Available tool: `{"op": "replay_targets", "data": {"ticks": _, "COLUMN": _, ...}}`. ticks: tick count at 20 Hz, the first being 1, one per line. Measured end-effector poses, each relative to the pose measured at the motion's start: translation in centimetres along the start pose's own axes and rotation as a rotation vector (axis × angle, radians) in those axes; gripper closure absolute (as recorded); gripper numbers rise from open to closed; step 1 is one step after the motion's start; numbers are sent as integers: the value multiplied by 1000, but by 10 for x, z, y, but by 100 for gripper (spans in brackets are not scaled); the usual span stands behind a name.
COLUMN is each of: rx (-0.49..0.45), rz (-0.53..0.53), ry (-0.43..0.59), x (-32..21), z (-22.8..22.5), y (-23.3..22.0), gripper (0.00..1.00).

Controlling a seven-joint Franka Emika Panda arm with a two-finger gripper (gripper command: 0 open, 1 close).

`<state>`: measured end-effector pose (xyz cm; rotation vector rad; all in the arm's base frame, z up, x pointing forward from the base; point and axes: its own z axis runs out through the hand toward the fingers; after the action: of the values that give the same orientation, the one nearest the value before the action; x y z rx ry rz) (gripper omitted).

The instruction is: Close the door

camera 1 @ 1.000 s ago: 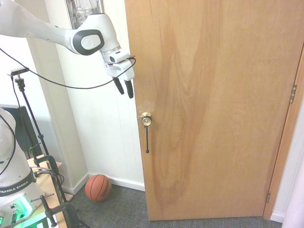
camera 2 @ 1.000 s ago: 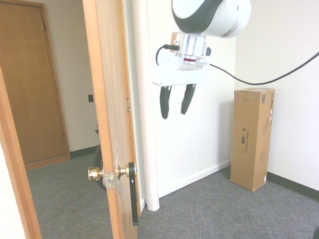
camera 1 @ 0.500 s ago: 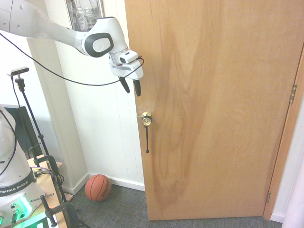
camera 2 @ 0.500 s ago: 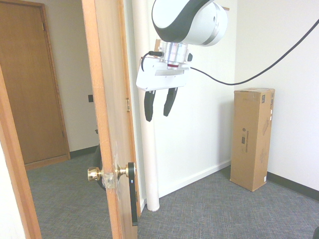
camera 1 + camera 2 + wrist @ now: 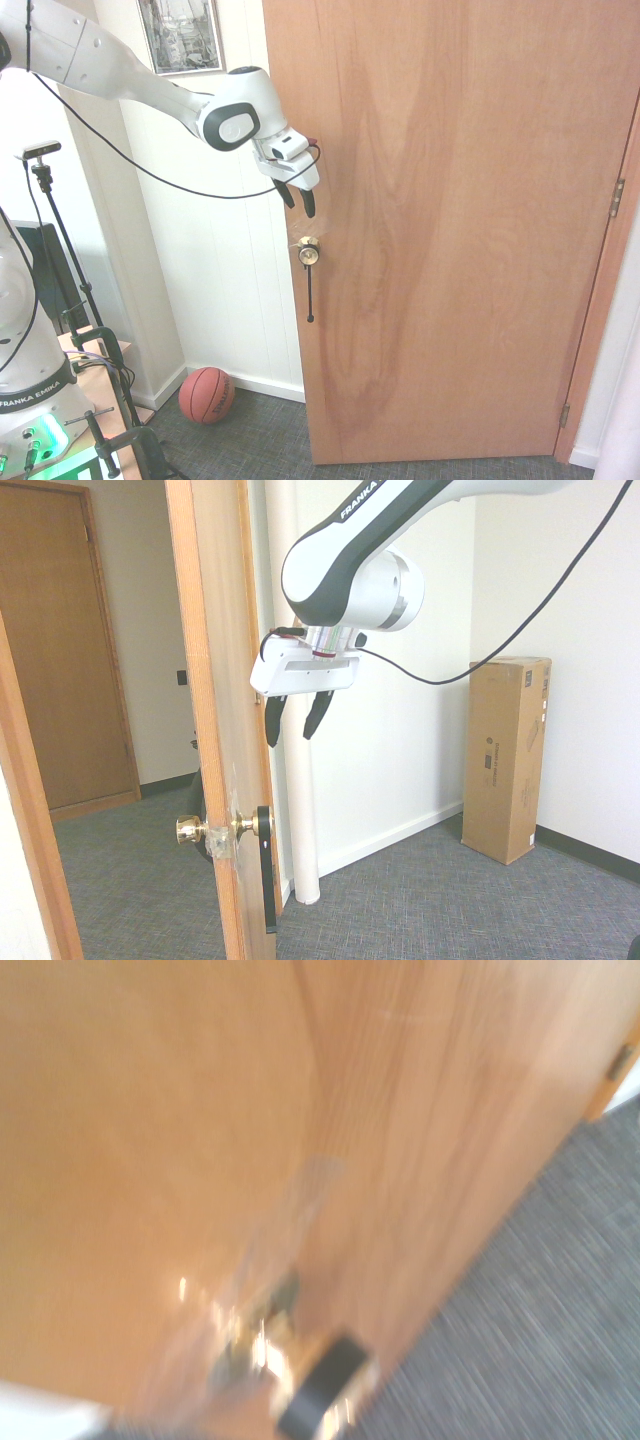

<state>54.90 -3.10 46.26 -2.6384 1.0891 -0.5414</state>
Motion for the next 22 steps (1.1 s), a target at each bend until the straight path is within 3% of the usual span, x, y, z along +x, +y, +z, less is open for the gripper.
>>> {"op": "replay_targets", "data": {"ticks": 4, "rx": 121, "rz": 22, "ry": 25, "x": -6, "z": -20, "y": -9, "gripper": 100}}
{"op": "replay_targets", "data": {"ticks": 9, "rx": 313, "rz": 172, "ry": 77, "x": -6, "z": -41, "y": 0, "gripper": 100}}
{"op": "replay_targets", "data": {"ticks": 14, "rx": 469, "rz": 238, "ry": 65, "x": -18, "z": -29, "y": -1, "gripper": 100}}
{"op": "replay_targets", "data": {"ticks": 17, "rx": 556, "rz": 304, "ry": 107, "x": -12, "z": -26, "y": -16, "gripper": 100}}
{"op": "replay_targets", "data": {"ticks": 22, "rx": 619, "rz": 326, "ry": 146, "x": 9, "z": 3, "y": -59, "gripper": 100}}
